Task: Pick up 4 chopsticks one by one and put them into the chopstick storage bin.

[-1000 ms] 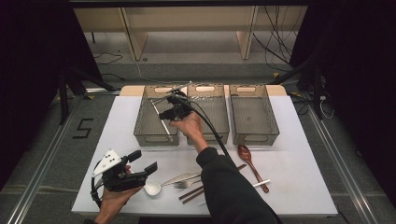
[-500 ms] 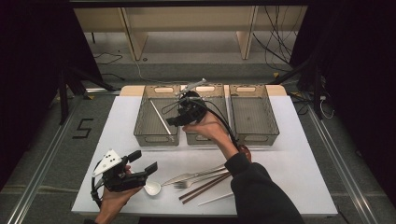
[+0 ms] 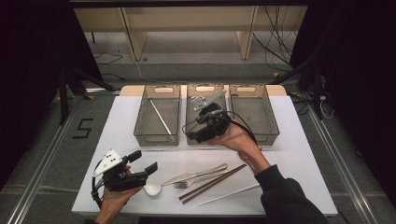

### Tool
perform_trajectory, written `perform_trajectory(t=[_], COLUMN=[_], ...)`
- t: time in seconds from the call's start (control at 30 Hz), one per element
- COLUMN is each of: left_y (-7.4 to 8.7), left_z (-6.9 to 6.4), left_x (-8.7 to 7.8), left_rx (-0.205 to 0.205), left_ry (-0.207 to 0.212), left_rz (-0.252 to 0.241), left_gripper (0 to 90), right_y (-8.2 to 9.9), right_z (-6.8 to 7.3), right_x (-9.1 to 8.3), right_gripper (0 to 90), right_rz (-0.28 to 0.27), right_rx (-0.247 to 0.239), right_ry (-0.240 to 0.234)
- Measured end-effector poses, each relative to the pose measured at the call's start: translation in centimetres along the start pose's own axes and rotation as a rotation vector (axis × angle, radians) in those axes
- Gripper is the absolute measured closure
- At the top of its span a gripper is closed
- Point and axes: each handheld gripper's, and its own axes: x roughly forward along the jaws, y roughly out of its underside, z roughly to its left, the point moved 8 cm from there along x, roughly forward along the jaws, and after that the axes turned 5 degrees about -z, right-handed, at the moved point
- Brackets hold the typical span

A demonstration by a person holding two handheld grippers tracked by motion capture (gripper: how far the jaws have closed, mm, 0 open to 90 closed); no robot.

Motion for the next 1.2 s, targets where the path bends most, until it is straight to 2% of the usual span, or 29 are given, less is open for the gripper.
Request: perform_trajectory(t=[0.1, 0.37, 0.67, 0.9, 1.2], left_y=[0.0, 0.1, 0.1, 0.2, 0.2], left_z=[0.0, 0.0, 0.1, 0.0, 0.1], left_x=[0.0, 0.1, 0.1, 0.1, 0.2], left_rx=[0.0, 0.0, 0.001, 0.007, 0.006], left_ry=[0.001, -0.001, -0.004, -0.005, -0.007], left_rz=[-0.002, 0.003, 0.004, 0.009, 0.012], left_gripper=[17.0, 17.0, 17.0, 17.0, 16.9], right_y=[1.5, 6.3, 10.7, 14.2, 17.1], right_z=[0.6, 1.7, 2.6, 3.1, 3.7], right_x=[-1.1, -2.8, -3.6, -4.3, -4.3], right_gripper=[33.1, 32.9, 32.7, 32.7, 34.4], right_rz=[0.021, 0.096, 0.18, 0.249, 0.348], right_rx=[-0.027, -0.033, -0.056, -0.048, -0.074], right_ry=[-0.01, -0.016, -0.012, -0.021, -0.023])
